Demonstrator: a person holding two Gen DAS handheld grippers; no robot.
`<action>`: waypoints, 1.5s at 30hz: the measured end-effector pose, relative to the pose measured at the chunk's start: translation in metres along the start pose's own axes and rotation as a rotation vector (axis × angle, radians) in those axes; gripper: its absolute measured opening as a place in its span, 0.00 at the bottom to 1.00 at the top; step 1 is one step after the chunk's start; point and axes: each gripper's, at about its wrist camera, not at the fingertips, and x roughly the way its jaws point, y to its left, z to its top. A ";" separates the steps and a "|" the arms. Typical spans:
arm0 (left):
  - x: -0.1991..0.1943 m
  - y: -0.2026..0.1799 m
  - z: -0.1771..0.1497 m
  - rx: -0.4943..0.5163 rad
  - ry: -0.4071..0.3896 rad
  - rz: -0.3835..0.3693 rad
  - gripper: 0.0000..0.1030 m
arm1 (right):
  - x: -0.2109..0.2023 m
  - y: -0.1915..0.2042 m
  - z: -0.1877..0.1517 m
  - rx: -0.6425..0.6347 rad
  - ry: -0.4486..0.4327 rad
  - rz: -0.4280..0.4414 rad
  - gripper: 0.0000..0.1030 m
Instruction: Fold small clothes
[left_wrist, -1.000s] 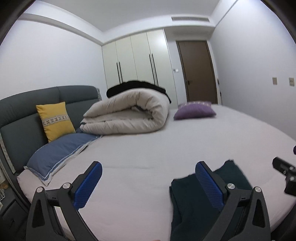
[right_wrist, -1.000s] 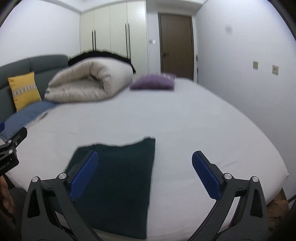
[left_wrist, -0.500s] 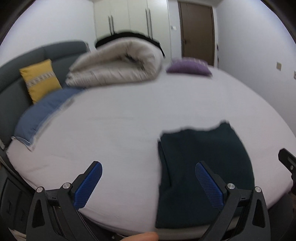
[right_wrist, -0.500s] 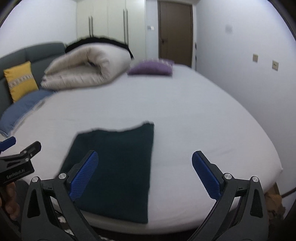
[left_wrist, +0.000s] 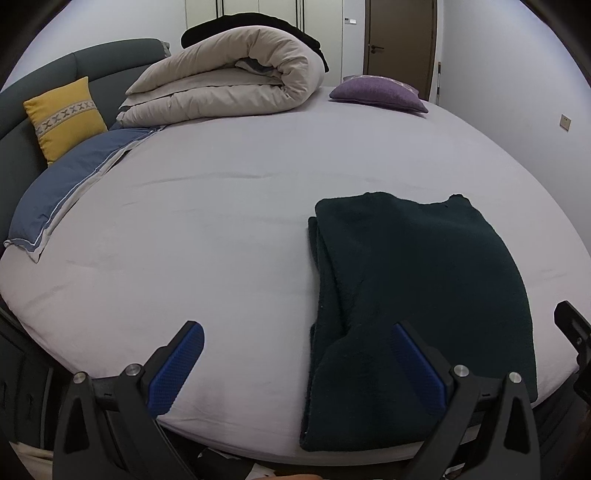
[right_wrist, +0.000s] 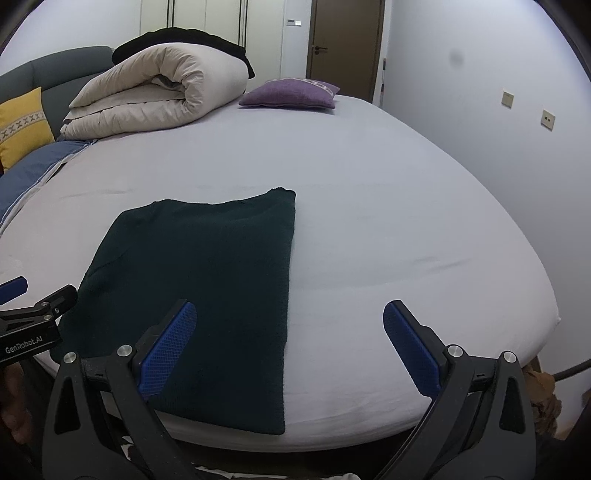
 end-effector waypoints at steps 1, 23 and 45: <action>0.000 0.001 0.001 0.001 -0.002 -0.001 1.00 | 0.001 0.000 0.000 0.000 0.000 -0.001 1.00; -0.023 0.004 0.010 -0.013 -0.090 -0.015 1.00 | -0.014 0.000 0.007 -0.001 -0.071 0.006 1.00; -0.022 0.001 0.008 -0.011 -0.090 -0.025 1.00 | -0.016 0.000 0.005 0.006 -0.080 -0.002 1.00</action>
